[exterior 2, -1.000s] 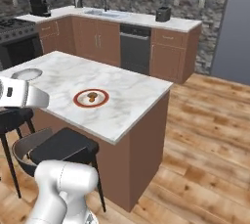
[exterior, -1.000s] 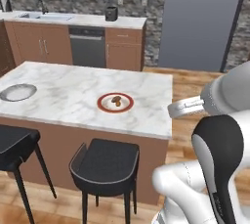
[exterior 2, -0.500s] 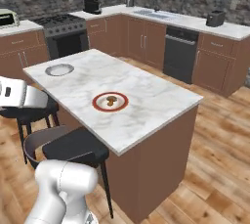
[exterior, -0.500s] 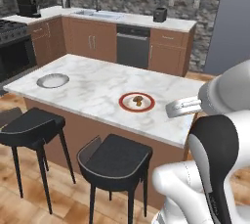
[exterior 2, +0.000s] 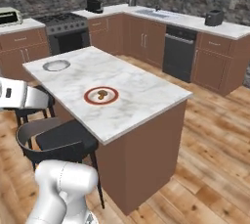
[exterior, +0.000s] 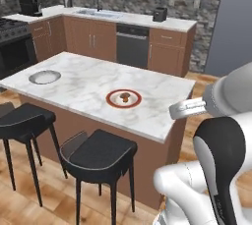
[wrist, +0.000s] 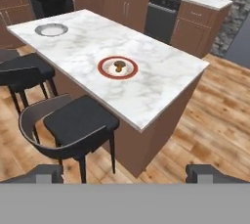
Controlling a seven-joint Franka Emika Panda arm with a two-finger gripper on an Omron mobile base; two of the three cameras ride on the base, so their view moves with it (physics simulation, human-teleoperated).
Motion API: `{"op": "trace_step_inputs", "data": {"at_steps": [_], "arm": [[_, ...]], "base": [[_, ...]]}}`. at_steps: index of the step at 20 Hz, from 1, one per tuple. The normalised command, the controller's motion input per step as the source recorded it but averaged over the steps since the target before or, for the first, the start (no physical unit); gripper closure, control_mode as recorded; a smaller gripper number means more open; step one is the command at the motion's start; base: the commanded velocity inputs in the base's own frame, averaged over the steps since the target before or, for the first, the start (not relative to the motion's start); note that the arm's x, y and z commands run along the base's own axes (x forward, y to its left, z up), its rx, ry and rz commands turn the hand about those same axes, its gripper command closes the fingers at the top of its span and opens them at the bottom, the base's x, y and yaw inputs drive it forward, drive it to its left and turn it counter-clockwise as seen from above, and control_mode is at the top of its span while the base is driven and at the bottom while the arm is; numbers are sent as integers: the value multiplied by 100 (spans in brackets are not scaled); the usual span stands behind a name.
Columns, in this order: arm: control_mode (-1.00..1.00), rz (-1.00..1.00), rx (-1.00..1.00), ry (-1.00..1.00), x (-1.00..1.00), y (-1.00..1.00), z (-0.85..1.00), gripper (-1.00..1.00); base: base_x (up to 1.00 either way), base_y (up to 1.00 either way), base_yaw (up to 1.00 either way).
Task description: Transport the chicken drumstick and mushroom to the fridge. Place the chicken drumstick on the rack containing meat and place the mushroom on the rack containing the vegetable, ensuring meats and vegetables are on different racks.
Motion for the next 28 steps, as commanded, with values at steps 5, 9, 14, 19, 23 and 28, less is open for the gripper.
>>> {"op": "trace_step_inputs", "data": {"at_steps": [5,9,14,19,23,28], "arm": [[100,0,0,0,0,0,0,-100],[100,0,0,0,0,0,0,-100],[100,0,0,0,0,0,0,-100],[100,0,0,0,0,0,0,-100],[100,0,0,0,0,0,0,-100],[100,0,0,0,0,0,0,-100]], "base": [[46,-39,-4],[78,0,2],[-18,0,1],[-30,38,-9],[28,45,-24],[72,14,-4]]}}
